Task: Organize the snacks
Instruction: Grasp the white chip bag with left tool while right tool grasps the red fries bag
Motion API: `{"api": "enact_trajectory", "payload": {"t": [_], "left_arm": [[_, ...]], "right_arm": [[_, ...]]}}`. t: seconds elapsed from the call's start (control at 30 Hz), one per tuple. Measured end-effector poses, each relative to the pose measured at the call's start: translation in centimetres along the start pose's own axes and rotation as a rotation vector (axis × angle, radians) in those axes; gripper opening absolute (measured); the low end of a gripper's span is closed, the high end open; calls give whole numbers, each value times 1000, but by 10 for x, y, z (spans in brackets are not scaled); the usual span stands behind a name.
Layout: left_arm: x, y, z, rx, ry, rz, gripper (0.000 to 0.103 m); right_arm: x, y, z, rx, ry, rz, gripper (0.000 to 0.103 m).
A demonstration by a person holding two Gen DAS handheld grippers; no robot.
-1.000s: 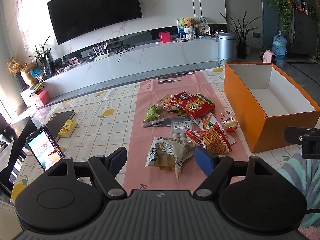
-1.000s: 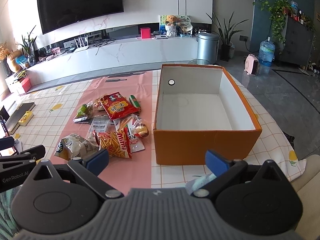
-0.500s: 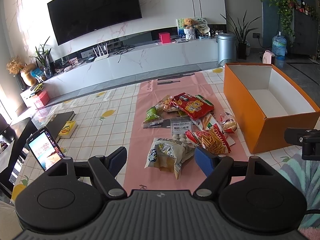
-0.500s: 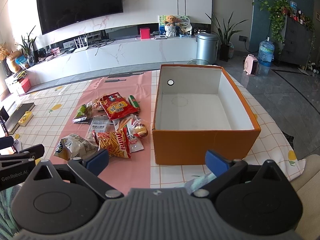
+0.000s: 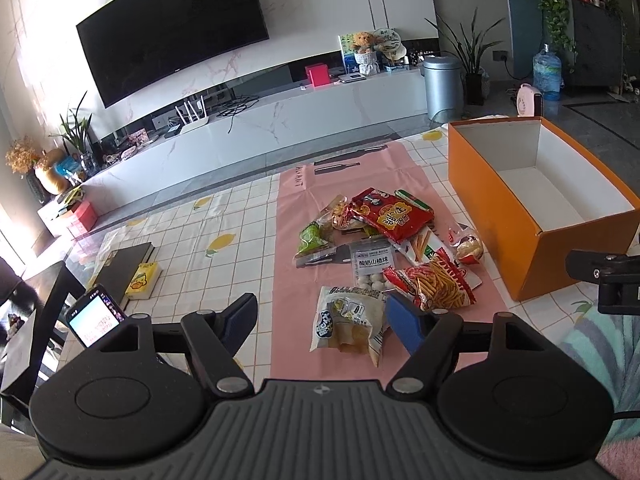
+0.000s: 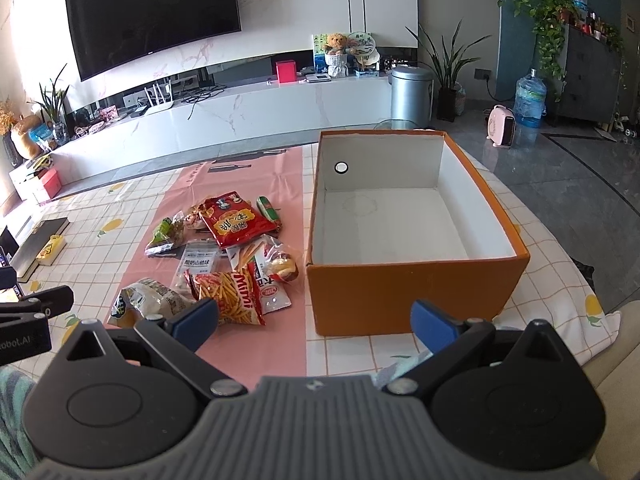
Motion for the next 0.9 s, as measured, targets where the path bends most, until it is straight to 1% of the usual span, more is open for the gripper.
{"api": "enact_trajectory", "payload": {"t": [0.07,0.1,0.17,0.2,0.23,0.3,0.33,0.37,0.43,0.5,0.57,0.6,0.63,0.7,0.73,0.8,0.9], "left_arm": [[3,-4,2,-13,1,24,81],[4,-7,3,-20,-1,30,78],[4,-13,7,-48,-5,26,74],[4,-16,10,-65,-9,13,70],[3,-19,13,-86,-14,0,62],[0,-24,21,-137,-39,-34,55],[-2,-26,26,-174,-58,-59,53],[-5,-28,32,-217,-76,-78,53],[-8,-32,41,-270,-95,-128,54],[-11,-35,52,-291,-107,-184,56],[-11,-35,63,-304,-123,-206,57],[-10,-35,69,-305,-134,-208,58],[-8,-36,74,-304,-140,-208,64],[-4,-40,84,-289,-152,-221,73],[-3,-42,89,-284,-160,-227,78],[-1,-43,98,-294,-173,-223,81],[-2,-42,111,-329,-211,-174,83]], "right_arm": [[3,-4,0,6,35,2,99],[4,-7,0,21,56,3,97],[6,-17,2,58,74,-9,90],[6,-22,5,75,75,-16,86],[5,-28,8,90,70,-24,84],[3,-40,16,118,52,-38,77],[2,-46,20,133,42,-43,75],[0,-52,24,147,32,-46,69],[-1,-64,32,174,9,-56,67],[-4,-79,41,195,-11,-77,67],[-5,-91,50,211,-24,-98,67],[-5,-97,56,215,-29,-110,67],[-4,-103,61,221,-32,-121,67],[-1,-113,71,229,-37,-149,66],[0,-117,76,223,-38,-166,67],[2,-125,87,222,-49,-190,67],[1,-134,104,228,-74,-220,67]]}}
Point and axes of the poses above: each gripper's, at about its wrist camera, not at the fingertips, and z roughly the way its jaws point, y to its right, x to its top, the point moved 9 cm from there along z, roughly the way its jaws point, and after that the axes turned 10 degrees about -x, right-handed, at the moved point
